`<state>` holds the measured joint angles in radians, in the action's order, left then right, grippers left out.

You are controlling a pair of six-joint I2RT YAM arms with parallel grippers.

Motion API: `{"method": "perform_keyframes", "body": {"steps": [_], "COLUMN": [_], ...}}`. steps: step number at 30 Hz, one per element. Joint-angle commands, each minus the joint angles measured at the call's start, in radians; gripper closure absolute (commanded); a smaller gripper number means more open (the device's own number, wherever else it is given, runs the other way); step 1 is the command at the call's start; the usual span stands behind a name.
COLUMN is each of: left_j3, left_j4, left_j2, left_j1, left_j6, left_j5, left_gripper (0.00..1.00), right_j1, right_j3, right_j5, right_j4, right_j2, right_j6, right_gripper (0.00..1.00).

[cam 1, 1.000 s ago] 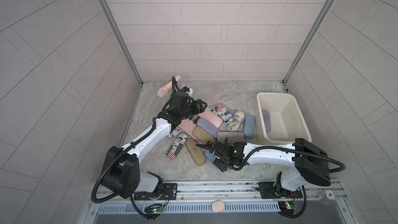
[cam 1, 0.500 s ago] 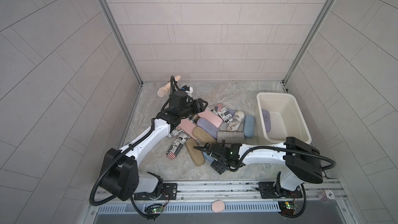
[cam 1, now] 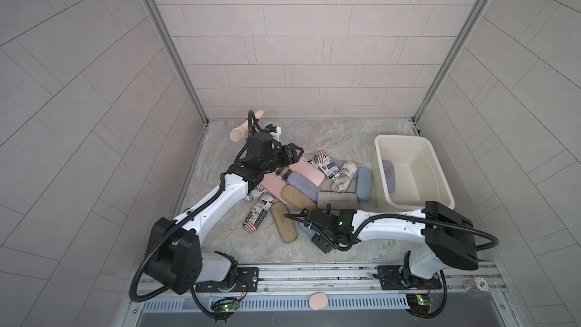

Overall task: Put the glasses cases into the storage boxes
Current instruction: Pick up the glasses case at the center of the board, then place the glasses case in the storage box.

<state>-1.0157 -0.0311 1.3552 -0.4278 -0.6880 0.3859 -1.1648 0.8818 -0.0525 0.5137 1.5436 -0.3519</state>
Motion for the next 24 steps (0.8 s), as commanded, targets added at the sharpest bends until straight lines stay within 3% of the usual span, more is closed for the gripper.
{"method": "perform_keyframes", "body": {"steps": [1, 12, 24], "left_j3": [-0.021, -0.021, -0.012], "left_j4": [0.022, 0.002, -0.011], "left_j2": [-0.029, -0.041, -0.057], "left_j1": [0.001, -0.003, -0.006], "left_j6": [-0.003, 0.024, 0.041], "left_j5": [0.014, -0.022, -0.073], "left_gripper": [0.31, 0.31, 0.31], "right_j1": [-0.009, -0.008, 0.058], "right_j3": [-0.012, -0.050, -0.015], "right_j5": [-0.139, -0.381, -0.432], "right_j4": [0.096, 0.225, 0.236], "right_j2": [-0.139, -0.491, -0.564], "right_j6": [-0.037, -0.085, -0.051], "right_gripper": [0.46, 0.46, 0.46]}}
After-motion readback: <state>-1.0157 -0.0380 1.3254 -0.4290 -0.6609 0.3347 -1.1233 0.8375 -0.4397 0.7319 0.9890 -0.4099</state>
